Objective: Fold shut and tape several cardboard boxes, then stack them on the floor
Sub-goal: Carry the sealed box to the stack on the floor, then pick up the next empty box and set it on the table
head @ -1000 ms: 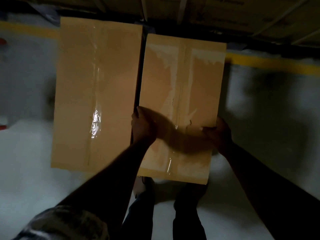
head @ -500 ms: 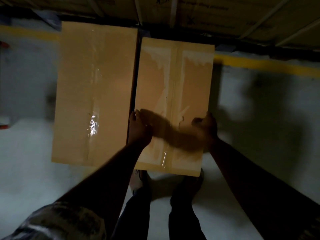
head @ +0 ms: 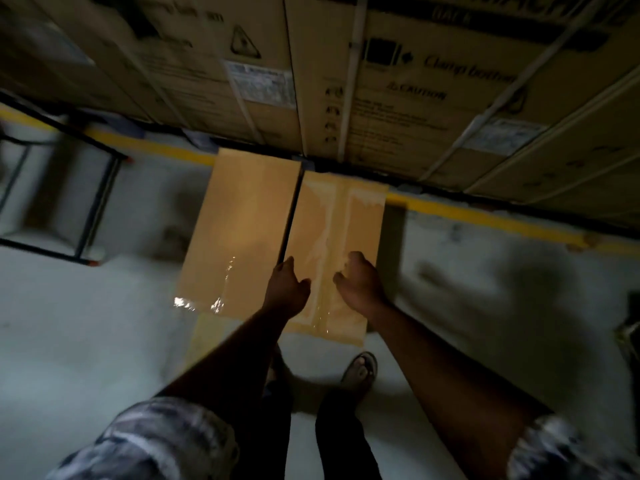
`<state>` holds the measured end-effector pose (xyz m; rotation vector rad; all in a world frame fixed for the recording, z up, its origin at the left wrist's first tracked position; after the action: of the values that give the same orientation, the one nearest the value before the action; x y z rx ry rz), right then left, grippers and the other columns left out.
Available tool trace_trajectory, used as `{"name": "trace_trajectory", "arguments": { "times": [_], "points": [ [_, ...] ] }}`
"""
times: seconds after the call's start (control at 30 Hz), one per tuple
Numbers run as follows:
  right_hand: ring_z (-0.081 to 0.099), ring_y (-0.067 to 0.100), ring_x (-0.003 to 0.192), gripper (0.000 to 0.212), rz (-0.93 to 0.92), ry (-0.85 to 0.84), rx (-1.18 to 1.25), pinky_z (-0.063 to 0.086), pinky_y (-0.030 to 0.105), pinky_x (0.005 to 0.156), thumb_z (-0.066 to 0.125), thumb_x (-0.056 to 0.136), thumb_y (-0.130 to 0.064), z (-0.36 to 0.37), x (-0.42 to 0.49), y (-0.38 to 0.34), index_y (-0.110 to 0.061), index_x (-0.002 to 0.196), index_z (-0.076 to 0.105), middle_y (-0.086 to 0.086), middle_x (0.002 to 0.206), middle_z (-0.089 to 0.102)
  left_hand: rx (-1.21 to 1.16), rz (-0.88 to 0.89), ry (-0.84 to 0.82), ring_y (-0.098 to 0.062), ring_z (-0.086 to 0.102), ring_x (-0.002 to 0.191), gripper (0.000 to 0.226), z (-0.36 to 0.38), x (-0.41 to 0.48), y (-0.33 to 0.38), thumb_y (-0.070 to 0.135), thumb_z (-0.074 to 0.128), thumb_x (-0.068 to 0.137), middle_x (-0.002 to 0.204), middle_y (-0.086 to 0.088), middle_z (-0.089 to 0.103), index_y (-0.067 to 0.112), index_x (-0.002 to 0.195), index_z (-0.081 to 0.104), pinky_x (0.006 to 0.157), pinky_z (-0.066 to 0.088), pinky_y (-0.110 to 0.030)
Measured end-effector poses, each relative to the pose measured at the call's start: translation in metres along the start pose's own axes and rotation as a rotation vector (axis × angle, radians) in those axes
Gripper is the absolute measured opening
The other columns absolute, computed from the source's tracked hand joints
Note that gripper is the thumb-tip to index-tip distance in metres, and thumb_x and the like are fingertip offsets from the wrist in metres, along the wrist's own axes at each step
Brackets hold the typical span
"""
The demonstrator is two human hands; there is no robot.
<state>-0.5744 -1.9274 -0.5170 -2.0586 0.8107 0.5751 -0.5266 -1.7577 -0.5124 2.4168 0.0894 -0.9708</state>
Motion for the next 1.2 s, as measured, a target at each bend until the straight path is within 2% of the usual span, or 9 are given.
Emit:
{"name": "trace_trajectory", "arguments": {
  "times": [0.1,0.27,0.4,0.53,0.67,0.77,0.9,1.03,1.2],
  "points": [
    [0.053,0.035,0.130,0.060,-0.030,-0.003,0.002,0.048,0.035,0.093,0.063,0.099,-0.025,-0.019,-0.062,-0.028,-0.010,0.151,0.037,0.014,0.147,0.050,-0.030,0.008,0.019,-0.034,0.045,0.137,0.067,-0.029,-0.062,0.007,0.025,0.064,0.096,0.150,-0.019,0.047,0.005,0.153,0.036,0.110,0.036,-0.035],
    [0.053,0.034,0.130,0.060,-0.051,-0.025,-0.043,0.047,0.037,0.098,0.063,0.099,-0.028,-0.019,-0.153,-0.052,-0.011,0.150,0.037,0.013,0.147,0.050,-0.095,0.010,0.024,-0.035,0.044,0.138,0.068,-0.068,-0.163,0.001,0.023,0.063,0.097,0.152,-0.022,0.043,0.003,0.155,0.033,0.108,0.034,-0.030],
    [0.056,0.033,0.128,0.060,-0.081,-0.016,-0.094,0.049,0.037,0.099,0.065,0.096,-0.029,0.009,-0.206,-0.075,-0.012,0.148,0.041,0.014,0.144,0.055,-0.131,0.012,0.036,-0.031,0.041,0.141,0.063,-0.094,-0.219,-0.046,0.019,0.063,0.098,0.154,-0.018,0.042,0.003,0.153,0.036,0.109,0.031,-0.026],
    [0.055,0.034,0.129,0.062,-0.143,-0.040,-0.160,0.049,0.038,0.101,0.066,0.094,-0.028,0.067,-0.255,-0.103,-0.010,0.148,0.041,0.017,0.143,0.055,-0.263,-0.053,0.068,-0.030,0.042,0.142,0.064,-0.119,-0.261,-0.116,0.020,0.063,0.098,0.156,-0.016,0.040,0.004,0.153,0.036,0.111,0.033,-0.031],
    [0.056,0.035,0.126,0.063,-0.182,-0.070,-0.252,0.048,0.038,0.097,0.065,0.096,-0.034,0.137,-0.306,-0.146,-0.008,0.148,0.040,0.019,0.140,0.055,-0.317,-0.070,0.117,-0.032,0.049,0.135,0.058,-0.155,-0.295,-0.196,0.020,0.065,0.096,0.148,-0.018,0.051,0.004,0.148,0.045,0.104,0.039,-0.032],
    [0.051,0.037,0.131,0.067,-0.267,-0.089,-0.329,0.045,0.038,0.101,0.063,0.097,-0.037,0.193,-0.340,-0.189,-0.005,0.150,0.038,0.020,0.145,0.050,-0.347,-0.080,0.186,-0.035,0.052,0.132,0.057,-0.190,-0.312,-0.258,0.019,0.067,0.095,0.146,-0.019,0.053,0.006,0.147,0.046,0.104,0.041,-0.035],
    [0.052,0.039,0.127,0.059,-0.334,-0.132,-0.430,0.049,0.040,0.096,0.061,0.098,-0.034,0.266,-0.385,-0.243,-0.003,0.143,0.040,0.021,0.141,0.051,-0.432,-0.134,0.253,-0.032,0.048,0.137,0.063,-0.235,-0.342,-0.340,0.021,0.067,0.095,0.152,-0.017,0.047,0.008,0.151,0.042,0.109,0.037,-0.033],
    [0.051,0.038,0.129,0.056,-0.438,-0.178,-0.466,0.044,0.037,0.099,0.064,0.097,-0.030,0.327,-0.422,-0.301,-0.002,0.141,0.045,0.022,0.140,0.054,-0.518,-0.189,0.326,-0.031,0.044,0.140,0.063,-0.277,-0.364,-0.404,0.024,0.066,0.095,0.153,-0.017,0.045,0.008,0.151,0.042,0.111,0.033,-0.030],
    [0.053,0.037,0.127,0.058,-0.523,-0.218,-0.533,0.044,0.037,0.099,0.064,0.095,-0.035,0.396,-0.434,-0.362,-0.004,0.141,0.045,0.020,0.138,0.056,-0.624,-0.243,0.383,-0.031,0.043,0.141,0.063,-0.322,-0.370,-0.467,0.027,0.066,0.096,0.154,-0.016,0.044,0.008,0.151,0.041,0.113,0.033,-0.032]
  ]
}}
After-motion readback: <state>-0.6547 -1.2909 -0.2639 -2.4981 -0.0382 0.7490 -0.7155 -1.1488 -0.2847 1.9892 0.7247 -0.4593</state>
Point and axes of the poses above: each hand's wrist, its own x-axis towards the middle knuckle, its own z-axis out of the palm, y = z × x, the point moved 7 cm from there along x, towards the middle knuckle
